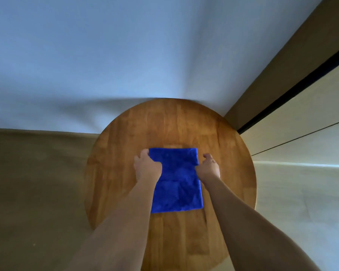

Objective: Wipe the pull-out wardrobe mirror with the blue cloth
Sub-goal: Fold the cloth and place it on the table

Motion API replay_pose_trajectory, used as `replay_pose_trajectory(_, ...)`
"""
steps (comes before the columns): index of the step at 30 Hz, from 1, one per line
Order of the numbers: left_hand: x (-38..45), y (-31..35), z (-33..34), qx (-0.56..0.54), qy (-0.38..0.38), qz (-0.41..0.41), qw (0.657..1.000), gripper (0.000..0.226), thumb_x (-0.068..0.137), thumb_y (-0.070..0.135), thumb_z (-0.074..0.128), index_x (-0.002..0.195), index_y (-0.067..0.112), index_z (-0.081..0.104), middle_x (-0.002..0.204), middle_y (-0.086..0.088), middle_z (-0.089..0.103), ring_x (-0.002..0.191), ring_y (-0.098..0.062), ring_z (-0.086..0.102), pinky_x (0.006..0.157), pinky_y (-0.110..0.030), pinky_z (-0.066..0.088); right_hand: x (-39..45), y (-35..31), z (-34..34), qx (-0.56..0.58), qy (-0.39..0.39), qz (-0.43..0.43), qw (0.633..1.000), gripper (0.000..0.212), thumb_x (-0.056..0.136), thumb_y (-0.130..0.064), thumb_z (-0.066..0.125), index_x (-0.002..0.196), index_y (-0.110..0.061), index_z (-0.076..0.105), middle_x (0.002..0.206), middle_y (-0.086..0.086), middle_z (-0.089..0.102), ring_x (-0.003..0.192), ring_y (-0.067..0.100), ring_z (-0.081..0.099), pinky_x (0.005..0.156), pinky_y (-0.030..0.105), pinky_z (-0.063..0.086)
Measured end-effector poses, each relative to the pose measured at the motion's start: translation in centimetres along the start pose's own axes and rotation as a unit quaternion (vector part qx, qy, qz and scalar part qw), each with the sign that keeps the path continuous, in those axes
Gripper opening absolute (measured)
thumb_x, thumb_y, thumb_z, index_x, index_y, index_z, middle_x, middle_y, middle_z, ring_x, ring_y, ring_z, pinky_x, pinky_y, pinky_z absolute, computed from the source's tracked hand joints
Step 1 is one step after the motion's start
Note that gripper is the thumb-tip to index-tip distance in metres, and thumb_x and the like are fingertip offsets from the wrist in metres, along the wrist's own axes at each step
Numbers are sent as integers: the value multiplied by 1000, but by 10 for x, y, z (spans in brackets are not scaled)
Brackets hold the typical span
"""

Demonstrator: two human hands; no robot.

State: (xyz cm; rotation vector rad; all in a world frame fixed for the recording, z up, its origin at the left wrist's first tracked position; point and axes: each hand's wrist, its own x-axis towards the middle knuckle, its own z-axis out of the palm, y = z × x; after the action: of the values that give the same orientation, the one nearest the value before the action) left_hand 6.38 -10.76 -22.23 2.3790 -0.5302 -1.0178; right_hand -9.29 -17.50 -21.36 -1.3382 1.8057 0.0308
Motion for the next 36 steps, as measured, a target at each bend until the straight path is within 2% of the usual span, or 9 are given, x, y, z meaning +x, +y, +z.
replay_pose_trajectory(4, -4, -19, 6, -30, -29, -115, 993, 71, 86, 31, 64, 142, 11, 25, 139, -13, 36, 121, -32, 44, 96, -47, 46, -8, 19, 11, -59, -48, 95, 993, 56, 91, -22, 50, 139, -4, 27, 131, 13, 50, 114, 30, 53, 78, 32, 42)
replay_pose_trajectory(9, -8, -31, 20, 53, -88, -83, 991, 64, 86, 13, 61, 139, 9, 24, 124, -12, 47, 109, -30, 53, 87, -41, 50, -16, 32, 24, -171, -101, 127, 972, 68, 87, -29, 49, 146, -12, 19, 131, 4, 52, 124, 26, 45, 108, 43, 24)
replay_pose_trajectory(13, -19, -41, 22, 60, -177, -147, 971, 41, 84, 4, 57, 122, 8, 42, 99, -8, 58, 83, -23, 61, 63, -32, 50, -11, 21, 21, -285, -14, -31, 958, 42, 86, -16, 45, 127, -27, 49, 123, -2, 56, 121, 20, 43, 106, 39, 21)
replay_pose_trajectory(17, -37, -53, 12, 107, -368, -234, 894, 24, 90, 30, 61, 77, 10, 56, 56, -1, 63, 47, -10, 60, 44, -21, 46, 0, -5, 19, -349, 88, -261, 896, 38, 83, -7, 48, 114, -26, 57, 116, -2, 56, 116, 19, 42, 105, 36, 20)
replay_pose_trajectory(20, -16, -53, -5, 126, -237, -196, 943, 39, 86, 35, 59, 57, 11, 52, 43, 1, 50, 40, -13, 44, 45, -21, 34, 3, -9, 14, -266, 147, -210, 929, 44, 84, -4, 46, 125, -20, 50, 122, 2, 51, 117, 23, 40, 104, 39, 27)
replay_pose_trajectory(24, 3, -36, -17, 73, 67, -69, 993, 29, 86, 39, 54, 85, 10, 56, 74, 3, 53, 61, -11, 48, 51, -28, 35, -2, 17, 8, -150, 33, 36, 988, 45, 96, -22, 41, 138, -9, 29, 135, 10, 42, 121, 30, 44, 88, 39, 40)
replay_pose_trajectory(28, -6, -34, 8, 72, -22, -96, 993, 61, 85, 36, 64, 133, 11, 36, 126, -11, 45, 109, -29, 51, 84, -40, 49, -2, 29, 12, -89, -36, 94, 991, 46, 98, -23, 41, 138, -5, 29, 133, 11, 48, 113, 29, 53, 76, 35, 42)
replay_pose_trajectory(32, -5, -35, 17, 55, 0, 0, 999, 49, 84, 7, 61, 126, 12, 37, 117, -7, 53, 94, -23, 57, 76, -40, 54, 6, 28, 11, -35, -25, 43, 998, 33, 94, -12, 42, 127, -10, 45, 121, 8, 56, 93, 23, 56, 68, 32, 45)
replay_pose_trajectory(36, -4, -30, 12, 105, 73, 71, 989, 65, 83, 13, 67, 137, 17, 31, 129, -6, 45, 110, -22, 52, 80, -33, 48, 10, 22, 7, -45, 15, 5, 999, 25, 94, -13, 48, 118, -14, 46, 111, 4, 57, 83, 18, 54, 61, 31, 45)
